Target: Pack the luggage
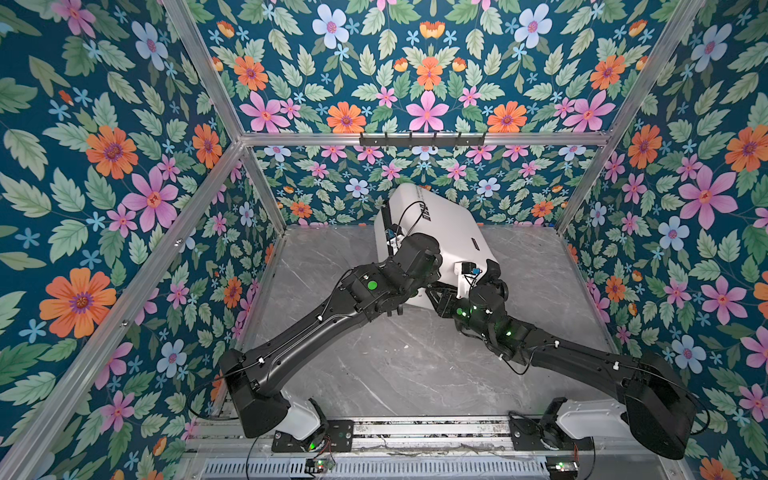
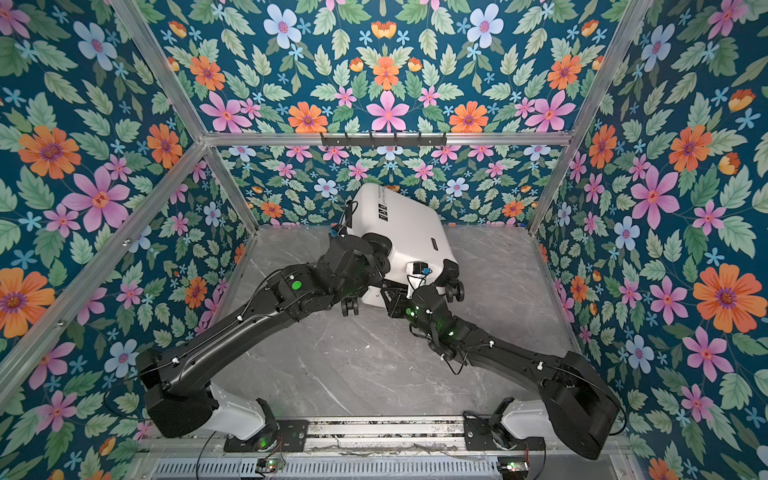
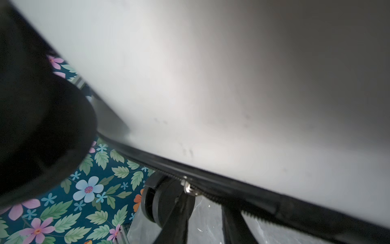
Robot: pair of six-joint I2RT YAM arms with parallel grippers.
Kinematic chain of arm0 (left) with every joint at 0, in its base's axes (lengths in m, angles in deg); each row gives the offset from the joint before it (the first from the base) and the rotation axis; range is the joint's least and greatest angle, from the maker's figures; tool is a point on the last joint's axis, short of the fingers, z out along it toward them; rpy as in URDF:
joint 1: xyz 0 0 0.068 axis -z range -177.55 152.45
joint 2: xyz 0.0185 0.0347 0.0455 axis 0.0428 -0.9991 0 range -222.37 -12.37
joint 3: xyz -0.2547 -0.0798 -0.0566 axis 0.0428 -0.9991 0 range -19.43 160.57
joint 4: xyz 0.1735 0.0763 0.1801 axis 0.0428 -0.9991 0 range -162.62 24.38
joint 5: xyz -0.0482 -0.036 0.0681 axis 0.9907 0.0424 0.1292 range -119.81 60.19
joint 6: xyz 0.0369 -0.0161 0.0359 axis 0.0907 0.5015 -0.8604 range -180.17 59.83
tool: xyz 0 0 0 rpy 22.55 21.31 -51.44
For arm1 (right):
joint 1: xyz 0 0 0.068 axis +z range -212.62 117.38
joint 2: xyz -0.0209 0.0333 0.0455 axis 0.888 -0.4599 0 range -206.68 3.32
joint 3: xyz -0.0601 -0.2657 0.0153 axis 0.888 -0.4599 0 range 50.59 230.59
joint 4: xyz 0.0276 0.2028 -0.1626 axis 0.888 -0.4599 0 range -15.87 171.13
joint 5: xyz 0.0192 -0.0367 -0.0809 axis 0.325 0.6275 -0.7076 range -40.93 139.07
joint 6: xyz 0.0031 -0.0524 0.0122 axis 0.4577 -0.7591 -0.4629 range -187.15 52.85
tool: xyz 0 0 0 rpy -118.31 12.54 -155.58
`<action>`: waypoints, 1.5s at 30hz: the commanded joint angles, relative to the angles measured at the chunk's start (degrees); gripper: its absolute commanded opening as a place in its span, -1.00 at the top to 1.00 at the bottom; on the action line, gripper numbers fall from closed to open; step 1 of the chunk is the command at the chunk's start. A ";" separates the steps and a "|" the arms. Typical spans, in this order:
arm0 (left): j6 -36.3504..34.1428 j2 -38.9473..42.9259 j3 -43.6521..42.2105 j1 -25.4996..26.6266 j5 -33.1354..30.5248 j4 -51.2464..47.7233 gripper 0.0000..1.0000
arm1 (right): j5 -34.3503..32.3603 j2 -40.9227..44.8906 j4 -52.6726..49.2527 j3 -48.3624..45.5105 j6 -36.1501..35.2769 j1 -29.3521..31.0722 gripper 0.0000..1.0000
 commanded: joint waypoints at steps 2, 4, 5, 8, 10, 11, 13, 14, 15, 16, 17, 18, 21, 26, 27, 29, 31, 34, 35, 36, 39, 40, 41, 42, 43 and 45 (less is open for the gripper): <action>-1.51 0.97 0.46 0.70 2.05 8.33 1.00 | -0.68 0.23 5.05 0.24 -0.18 -0.23 0.48; -1.45 0.86 0.58 0.88 1.91 8.33 1.00 | -0.07 -0.03 5.09 0.41 -0.13 -0.23 0.48; -1.42 0.88 0.56 0.93 1.81 8.33 1.00 | 0.24 -0.21 4.85 0.54 -0.01 -0.23 0.48; -1.23 0.79 0.78 1.22 1.50 8.41 1.00 | 0.25 -0.57 3.95 0.47 0.20 -0.25 0.44; -1.34 0.66 0.90 1.39 1.45 8.41 1.00 | 0.33 -0.95 3.41 0.24 0.53 -0.24 0.38; -1.32 0.71 0.95 1.41 1.47 8.45 1.00 | 0.43 -1.08 3.22 0.00 0.78 -0.23 0.34; -1.13 0.69 0.90 1.48 1.21 8.33 1.00 | 0.62 -1.26 3.38 -0.70 1.42 -0.16 0.22; -0.92 0.66 0.71 1.50 1.08 8.33 1.00 | 0.42 -1.26 3.70 -1.15 1.69 -0.15 0.16; -0.67 0.79 0.62 1.47 1.06 8.33 1.00 | 0.22 -1.26 3.81 -1.51 1.91 -0.09 0.12; -0.55 0.72 0.68 1.58 1.04 8.41 1.00 | -0.33 -1.18 4.05 -1.92 1.68 0.16 0.08; -0.31 0.71 0.62 1.58 0.96 8.49 1.00 | -0.96 -1.01 4.62 -2.32 1.08 0.43 0.05; -0.06 0.71 0.63 1.58 0.89 8.57 1.00 | -1.36 -0.87 5.25 -2.73 0.29 0.66 0.03; 1.08 0.79 0.51 1.58 0.36 8.85 1.00 | -3.03 -0.05 6.56 -3.67 -2.12 1.30 -0.03; 6.06 3.32 -3.18 1.36 -0.83 12.94 1.00 | -8.31 4.36 0.92 -2.98 -7.40 2.85 -0.18; 7.12 4.03 -4.27 1.31 -1.17 14.35 1.00 | -9.09 5.49 -0.50 -2.97 -7.58 2.86 -0.22; 9.07 5.04 -5.32 1.24 -1.89 16.05 1.00 | -11.00 8.61 -4.32 -2.97 -7.60 2.82 -0.34; 9.82 5.27 -4.81 1.23 -2.67 16.24 1.00 | -11.81 11.96 -7.44 -3.21 -7.05 2.84 -0.46; 10.58 5.45 -3.91 1.23 -3.40 16.83 1.00 | -11.71 17.22 -12.58 -3.52 -6.51 2.77 -0.62; 10.85 5.40 -3.62 1.23 -3.62 17.01 1.00 | -11.22 18.87 -13.43 -3.91 -6.90 2.84 -0.62; 11.05 5.37 -3.44 1.23 -3.72 17.26 1.00 | -10.73 20.89 -14.00 -4.46 -7.43 2.84 -0.62; 11.78 5.11 -3.05 1.23 -3.68 18.14 1.00 | -9.65 25.35 -13.34 -6.60 -8.08 2.80 -0.57; 12.04 5.05 -2.94 1.23 -3.67 18.47 1.00 | -9.47 26.27 -13.44 -6.96 -8.01 2.80 -0.51; 12.19 5.02 -2.65 1.23 -3.67 18.94 1.00 | -8.80 27.03 -13.70 -7.18 -8.00 2.81 -0.43; 12.20 4.85 -2.08 1.19 -3.77 19.25 1.00 | -7.94 27.53 -14.03 -7.06 -8.28 2.82 -0.36; 12.11 4.69 -1.43 1.21 -3.81 19.52 1.00 | -7.30 27.73 -14.81 -6.66 -8.33 2.84 -0.35; 11.89 4.17 0.14 1.25 -4.10 19.66 1.00 | -6.13 27.42 -17.02 -5.16 -7.58 2.77 -0.39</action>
